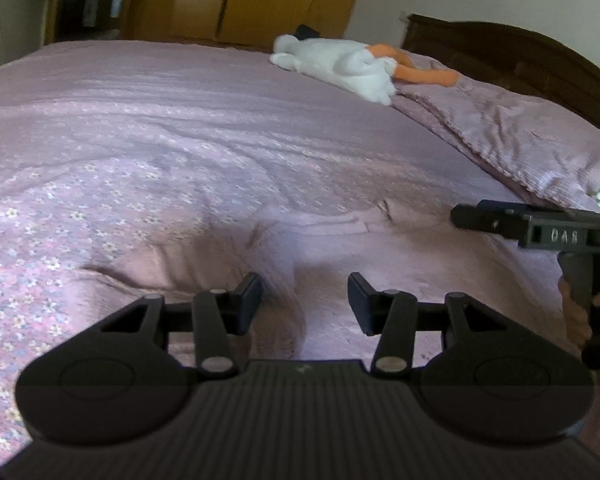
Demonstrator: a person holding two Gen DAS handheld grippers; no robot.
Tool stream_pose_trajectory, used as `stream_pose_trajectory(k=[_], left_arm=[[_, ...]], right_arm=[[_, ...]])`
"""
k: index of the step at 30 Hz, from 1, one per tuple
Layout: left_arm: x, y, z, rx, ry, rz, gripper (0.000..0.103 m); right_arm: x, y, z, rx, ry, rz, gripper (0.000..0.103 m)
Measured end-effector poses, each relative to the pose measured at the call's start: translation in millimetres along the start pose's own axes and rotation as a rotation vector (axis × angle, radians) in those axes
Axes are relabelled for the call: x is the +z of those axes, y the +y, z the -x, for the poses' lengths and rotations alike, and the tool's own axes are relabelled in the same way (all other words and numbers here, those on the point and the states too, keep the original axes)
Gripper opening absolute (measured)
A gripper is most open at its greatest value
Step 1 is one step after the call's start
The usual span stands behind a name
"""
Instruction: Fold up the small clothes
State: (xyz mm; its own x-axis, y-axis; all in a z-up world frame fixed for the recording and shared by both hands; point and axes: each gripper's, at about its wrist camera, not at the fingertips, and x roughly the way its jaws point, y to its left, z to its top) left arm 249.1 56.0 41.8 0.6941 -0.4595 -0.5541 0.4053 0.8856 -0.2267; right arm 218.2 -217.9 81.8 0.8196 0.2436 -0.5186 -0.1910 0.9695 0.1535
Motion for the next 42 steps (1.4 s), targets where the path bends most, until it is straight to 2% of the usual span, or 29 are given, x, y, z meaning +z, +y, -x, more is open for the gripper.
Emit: stream_pose_trajectory(k=[3,6,8,10,12,15,18,19,20,22,27,30,34,37,39,42], left_arm=[[1,13,-7,0.023,-0.012,0.081,0.049],[-1,30,-15,0.011,-0.009,0.2,0.032],[-6,36,-16,-0.012,-0.02,0.263,0.026],[-9,36,-14,0.003,-0.036,0.272,0.025],[-11,36,-13,0.048,-0.046,0.292,0.025],[-12,32,-20,0.135,-0.017,0.297,0.024],[-10,29,-25,0.163,-0.003,0.316,0.025],[-8,27,-25,0.168,-0.003,0.315,0.023],[-6,24,-25,0.179,-0.01,0.307,0.012],[0,16,-19,0.217,-0.048,0.257,0.011],[19,14,2,0.368,-0.181,0.142,0.011],[25,28,-1,0.427,-0.153,0.09,0.011],[20,41,-21,0.483,-0.039,0.058,0.013],[14,48,-21,0.487,0.001,0.091,0.018],[14,48,-11,0.475,0.0,0.123,0.027],[14,39,10,0.424,-0.019,0.117,0.039]], right_arm=[[-14,18,-22,-0.013,0.042,0.049,0.091],[-42,19,-44,-0.016,0.11,0.025,0.092],[-57,19,-42,-0.011,0.043,0.043,0.093],[-54,16,-42,0.002,0.05,0.018,0.093],[-56,12,-41,0.017,0.045,0.005,0.094],[-56,14,-41,0.008,0.046,0.022,0.095],[-55,16,-43,0.003,0.046,0.029,0.095],[-55,15,-43,0.005,0.045,0.027,0.095],[-56,15,-41,0.006,0.044,0.025,0.095],[-56,15,-41,0.006,0.041,0.025,0.095],[-57,14,-40,0.011,0.038,0.02,0.095],[-57,14,-41,0.012,0.037,0.019,0.096],[-56,14,-41,0.019,0.04,0.018,0.098],[-52,11,-40,0.034,0.05,0.006,0.098],[-44,6,-32,0.061,0.061,-0.003,0.098],[-31,-13,-6,0.071,0.007,-0.027,0.098]])
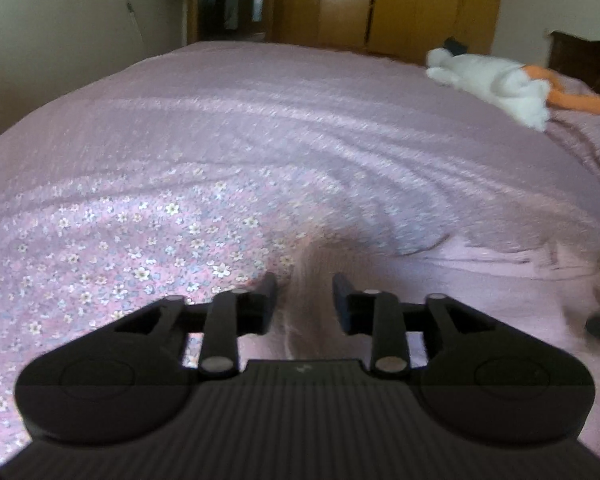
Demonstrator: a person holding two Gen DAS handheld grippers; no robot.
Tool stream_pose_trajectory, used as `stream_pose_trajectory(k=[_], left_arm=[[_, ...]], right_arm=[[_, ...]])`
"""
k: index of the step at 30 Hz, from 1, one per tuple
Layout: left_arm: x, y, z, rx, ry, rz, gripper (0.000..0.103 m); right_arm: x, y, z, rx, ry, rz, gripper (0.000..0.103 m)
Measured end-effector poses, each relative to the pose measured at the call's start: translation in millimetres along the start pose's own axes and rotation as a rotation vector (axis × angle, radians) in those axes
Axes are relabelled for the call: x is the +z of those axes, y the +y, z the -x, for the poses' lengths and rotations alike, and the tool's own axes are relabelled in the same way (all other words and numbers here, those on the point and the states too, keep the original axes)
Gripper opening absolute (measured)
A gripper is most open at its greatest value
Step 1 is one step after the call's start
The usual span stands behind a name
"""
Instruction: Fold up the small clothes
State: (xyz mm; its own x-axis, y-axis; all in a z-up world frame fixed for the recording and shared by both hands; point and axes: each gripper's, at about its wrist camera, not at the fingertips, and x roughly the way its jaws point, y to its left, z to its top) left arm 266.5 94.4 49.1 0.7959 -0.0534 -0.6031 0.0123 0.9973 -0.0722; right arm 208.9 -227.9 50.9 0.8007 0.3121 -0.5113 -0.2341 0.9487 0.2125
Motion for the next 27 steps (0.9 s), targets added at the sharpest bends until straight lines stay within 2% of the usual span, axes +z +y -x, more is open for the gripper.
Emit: stream_pose_trajectory(k=[1,4,6,8,9,11,12,15,19,23,27], left_arm=[[0,1,8,-0.02,0.0,-0.004,0.045],[-6,2,26,-0.073,0.016,-0.007,0.045],[-12,3,31,-0.08,0.031,-0.004,0.045],[-18,3,29,-0.05,0.047,-0.018,0.045],[-22,2,27,-0.012,0.054,-0.031,0.045],[-28,1,14,0.104,0.097,-0.064,0.049],[-31,3,10,0.127,0.104,-0.063,0.049],[-33,5,10,0.126,0.1,-0.025,0.05],[-30,4,20,0.127,0.099,-0.014,0.05],[-29,2,41,0.121,0.104,-0.017,0.048],[-29,-1,62,0.123,0.127,0.002,0.048]], right_arm=[[4,-8,8,-0.009,-0.012,-0.01,0.098],[11,-42,17,-0.028,0.023,-0.073,0.098],[9,-61,13,-0.063,0.066,-0.091,0.098],[3,-76,1,-0.12,0.128,-0.087,0.098],[-1,-81,-6,-0.149,0.153,-0.065,0.098],[-9,-81,-14,-0.18,0.134,0.01,0.103],[-10,-78,-17,-0.196,0.135,0.01,0.103],[-9,-69,-21,-0.243,0.143,0.025,0.103],[-6,-75,-11,-0.224,0.132,-0.03,0.103],[2,-78,18,-0.244,0.101,-0.084,0.103],[1,-83,53,-0.225,0.084,-0.125,0.103]])
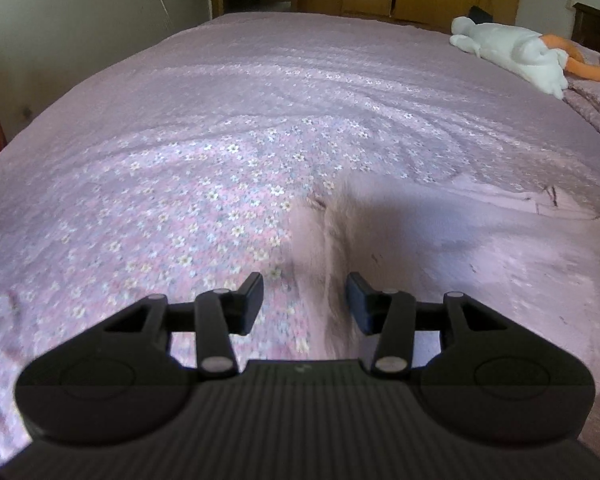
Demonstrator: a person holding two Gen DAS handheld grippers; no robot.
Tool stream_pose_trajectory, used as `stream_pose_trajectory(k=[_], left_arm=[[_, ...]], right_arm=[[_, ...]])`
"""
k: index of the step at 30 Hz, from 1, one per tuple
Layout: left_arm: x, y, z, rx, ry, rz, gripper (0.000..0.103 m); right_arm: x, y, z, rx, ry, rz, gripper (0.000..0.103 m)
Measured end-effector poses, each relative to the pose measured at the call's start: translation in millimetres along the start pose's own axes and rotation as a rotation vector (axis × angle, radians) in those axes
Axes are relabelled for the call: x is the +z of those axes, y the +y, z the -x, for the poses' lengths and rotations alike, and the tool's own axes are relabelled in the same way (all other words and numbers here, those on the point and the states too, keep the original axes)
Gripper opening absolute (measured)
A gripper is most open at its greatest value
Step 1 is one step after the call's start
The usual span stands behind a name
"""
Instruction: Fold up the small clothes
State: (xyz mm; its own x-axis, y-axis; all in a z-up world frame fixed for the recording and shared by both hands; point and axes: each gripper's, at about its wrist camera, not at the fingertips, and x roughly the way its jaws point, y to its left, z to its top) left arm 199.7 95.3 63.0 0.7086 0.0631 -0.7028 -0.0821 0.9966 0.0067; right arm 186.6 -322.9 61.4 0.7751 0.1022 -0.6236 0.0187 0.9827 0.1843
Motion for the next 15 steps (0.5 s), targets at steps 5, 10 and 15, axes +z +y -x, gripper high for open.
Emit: stream_pose_trajectory(k=[5,10,15], left_arm=[[-11,-7,27,-0.002,0.026,0.013,0.048],[-24,-15,48,-0.01,0.051,0.025,0.048],[-38,-29,63,-0.012,0.053,-0.002,0.06]], right_arm=[[-13,-12,32,0.033,0.022,-0.017,0.103],[-31,-25,54,0.042,0.025,-0.075,0.103],[-48,-43,63,0.059,0.04,-0.177,0.103]])
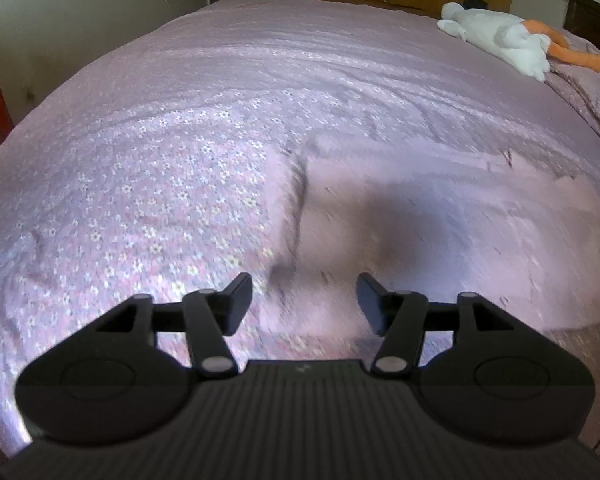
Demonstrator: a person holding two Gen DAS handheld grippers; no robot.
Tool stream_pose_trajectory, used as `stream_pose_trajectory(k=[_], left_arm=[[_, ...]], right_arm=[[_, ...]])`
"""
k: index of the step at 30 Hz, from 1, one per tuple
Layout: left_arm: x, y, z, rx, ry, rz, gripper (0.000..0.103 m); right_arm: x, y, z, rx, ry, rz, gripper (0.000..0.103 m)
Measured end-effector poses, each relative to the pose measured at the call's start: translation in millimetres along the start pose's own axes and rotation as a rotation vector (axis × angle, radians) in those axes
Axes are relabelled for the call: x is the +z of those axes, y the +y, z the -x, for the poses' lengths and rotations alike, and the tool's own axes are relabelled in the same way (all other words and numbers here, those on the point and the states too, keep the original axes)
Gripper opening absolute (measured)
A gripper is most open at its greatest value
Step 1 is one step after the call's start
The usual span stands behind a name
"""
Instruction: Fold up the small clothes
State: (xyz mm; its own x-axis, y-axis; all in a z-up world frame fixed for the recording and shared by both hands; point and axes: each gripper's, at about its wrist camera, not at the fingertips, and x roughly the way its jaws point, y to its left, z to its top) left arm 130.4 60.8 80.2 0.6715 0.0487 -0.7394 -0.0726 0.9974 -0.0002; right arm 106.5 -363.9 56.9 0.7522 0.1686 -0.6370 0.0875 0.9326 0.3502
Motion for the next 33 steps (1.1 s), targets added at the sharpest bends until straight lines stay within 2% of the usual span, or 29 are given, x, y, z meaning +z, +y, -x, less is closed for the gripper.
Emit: stream_pose_trajectory(k=[7,9,16,24,30,33], left_arm=[[-11,-16,11,-0.002,0.002,-0.02,0.061],[-12,-19,11,0.005,0.005,-0.021,0.064],[-14,-25,11,0.028,0.007,-0.022,0.064],[-14,-26,5,0.03,0.027,-0.022,0.064],[-16,-27,2,0.034,0.028,-0.02,0.064],[-16,-27,1,0.033,0.03,-0.021,0.064]], right_arm=[[-17,-20,0,-0.016,0.034,-0.047,0.103],[-22,-22,-2,-0.011,0.039,-0.05,0.103],[-30,-11,-8,-0.017,0.039,0.022,0.103],[-28,-5,-17,0.132,0.05,-0.044,0.103],[-22,-22,-27,0.285,0.05,-0.245,0.103],[-19,-31,-31,0.327,0.044,-0.33,0.1]])
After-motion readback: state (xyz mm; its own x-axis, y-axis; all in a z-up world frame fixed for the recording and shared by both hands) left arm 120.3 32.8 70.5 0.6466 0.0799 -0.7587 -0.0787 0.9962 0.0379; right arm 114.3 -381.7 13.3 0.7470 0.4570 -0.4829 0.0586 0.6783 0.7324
